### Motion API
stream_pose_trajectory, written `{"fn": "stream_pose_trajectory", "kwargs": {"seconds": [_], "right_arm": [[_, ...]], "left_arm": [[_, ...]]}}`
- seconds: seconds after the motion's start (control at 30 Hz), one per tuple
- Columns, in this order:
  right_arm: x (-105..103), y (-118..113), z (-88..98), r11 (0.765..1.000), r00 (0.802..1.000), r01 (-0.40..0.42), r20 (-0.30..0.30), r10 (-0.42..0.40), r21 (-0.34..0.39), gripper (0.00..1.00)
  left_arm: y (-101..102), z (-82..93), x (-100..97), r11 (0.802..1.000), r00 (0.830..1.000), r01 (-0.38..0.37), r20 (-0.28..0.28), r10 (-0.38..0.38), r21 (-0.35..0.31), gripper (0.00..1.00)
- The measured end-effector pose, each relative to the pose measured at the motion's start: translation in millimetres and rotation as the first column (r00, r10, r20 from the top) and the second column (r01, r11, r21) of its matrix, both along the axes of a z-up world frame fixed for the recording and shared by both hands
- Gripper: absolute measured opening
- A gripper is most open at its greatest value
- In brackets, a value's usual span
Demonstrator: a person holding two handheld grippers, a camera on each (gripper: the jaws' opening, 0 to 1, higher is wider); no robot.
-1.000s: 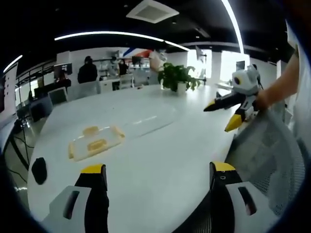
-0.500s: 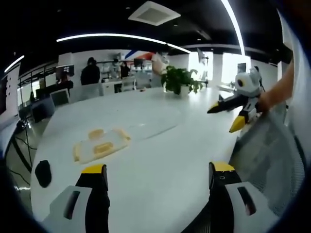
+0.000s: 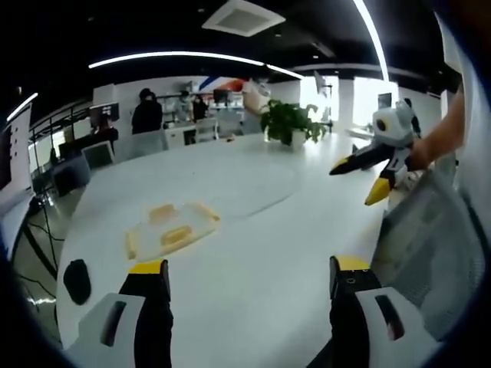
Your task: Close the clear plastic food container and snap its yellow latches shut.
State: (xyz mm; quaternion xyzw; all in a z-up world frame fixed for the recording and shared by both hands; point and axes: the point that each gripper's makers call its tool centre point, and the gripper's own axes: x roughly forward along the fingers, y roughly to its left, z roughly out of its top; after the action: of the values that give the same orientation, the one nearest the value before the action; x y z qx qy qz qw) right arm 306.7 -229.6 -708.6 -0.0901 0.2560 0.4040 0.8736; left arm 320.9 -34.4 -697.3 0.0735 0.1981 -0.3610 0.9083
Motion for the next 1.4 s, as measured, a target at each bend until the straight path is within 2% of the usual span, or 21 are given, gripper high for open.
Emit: {"fn": "stream_pose_trajectory", "kwargs": {"seconds": [0.53,0.63,1.4], "right_arm": [[25,21,0.2,0.998,0.998,-0.057,0.0,0.057,0.011,0.77],[29,24,-1.6,0.997,0.997,-0.082,0.007,0.082,-0.012,0.77],[64,54,-6.8,0.988,0.988,-0.152,0.004,0.152,-0.008,0.76]], "left_arm": [[7,-3.9,17.2,1.0,1.0,-0.004,-0.009,0.004,0.028,0.83],[13,-4.8,22.1,0.999,1.0,-0.015,-0.008,0.015,0.033,0.82],[40,-11.0,50.7,0.997,0.999,-0.038,-0.021,0.04,0.066,0.81]]}}
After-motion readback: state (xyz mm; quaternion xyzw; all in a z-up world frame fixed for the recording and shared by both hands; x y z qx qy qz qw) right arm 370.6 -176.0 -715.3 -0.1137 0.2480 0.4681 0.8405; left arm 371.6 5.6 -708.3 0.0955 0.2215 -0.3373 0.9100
